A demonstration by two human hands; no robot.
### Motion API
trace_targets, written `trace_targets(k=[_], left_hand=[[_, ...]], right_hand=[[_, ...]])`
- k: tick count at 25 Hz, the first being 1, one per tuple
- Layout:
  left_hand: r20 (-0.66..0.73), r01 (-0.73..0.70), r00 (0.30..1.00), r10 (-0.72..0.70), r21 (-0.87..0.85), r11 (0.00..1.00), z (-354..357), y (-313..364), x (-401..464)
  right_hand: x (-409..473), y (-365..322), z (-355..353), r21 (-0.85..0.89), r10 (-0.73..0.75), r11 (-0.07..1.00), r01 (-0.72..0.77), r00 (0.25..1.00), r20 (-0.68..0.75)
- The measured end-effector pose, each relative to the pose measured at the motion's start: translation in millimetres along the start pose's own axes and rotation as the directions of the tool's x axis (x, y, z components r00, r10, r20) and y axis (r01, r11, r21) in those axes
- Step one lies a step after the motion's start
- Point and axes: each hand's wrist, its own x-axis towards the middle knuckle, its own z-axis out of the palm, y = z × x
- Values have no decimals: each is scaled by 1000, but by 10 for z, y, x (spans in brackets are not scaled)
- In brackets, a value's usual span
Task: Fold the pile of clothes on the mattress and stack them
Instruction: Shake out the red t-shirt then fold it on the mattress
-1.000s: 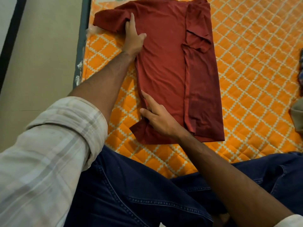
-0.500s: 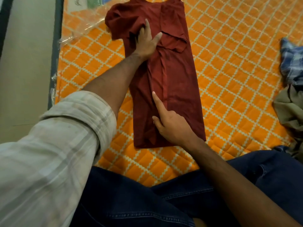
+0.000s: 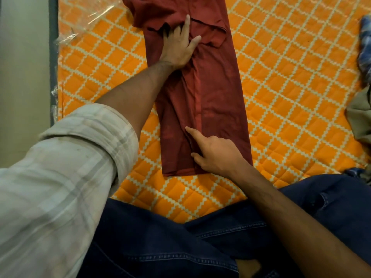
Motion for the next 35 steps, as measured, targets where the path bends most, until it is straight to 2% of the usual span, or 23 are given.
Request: trace_targets(k=[3,5,7,9,10,11,13,15,17,20,26,29,33,35], left_hand=[[-7,-68,998,67,-104,992,-92,-129,-231],[-13,-117,993,117,-196,974,-173,-216,-527],[-59,-208,978,202,-149,967,-292,-269,-944],[-80,-315,946,313,-20,949,-500,-245,-1440],[-18,-356,934,357,29,934,-611,-198,-1706],[114,-384,919,377,47,922,-711,-137,-1981],[456,-417,826,332,97,904,-823,-13,-2442],[626,-448,744,233,210,869,-856,120,-2783],[648,-467,740,178,305,830,-828,259,-2993],[597,-478,783,174,400,782,-790,360,-3151],[562,-546,792,238,480,687,-808,362,-3272],[609,-607,750,256,481,633,-778,455,-3338],[693,-588,703,161,438,680,-700,508,-3382],[703,-518,699,131,372,770,-727,497,-3319]], right_hand=[[-137,78,18,27,44,999,-42,994,-98],[-231,98,44,21,76,997,-74,991,-110],[-310,56,79,-9,63,998,-65,986,-152],[-342,4,113,-29,0,1000,-7,975,-222],[-337,-16,131,-62,-53,997,39,970,-236],[-328,-27,160,-116,-112,989,87,967,-229],[-302,-17,209,-229,-202,961,156,960,-193],[-306,8,243,-236,-210,957,168,964,-165],[-331,30,247,-163,-179,975,152,970,-166],[-366,32,218,-78,-184,982,173,966,-183],[-413,65,178,-78,-258,966,247,938,-232],[-447,51,129,-136,-270,960,245,941,-206],[-497,69,146,-169,-265,956,241,954,-139],[-491,79,157,-129,-277,956,264,956,-95]])
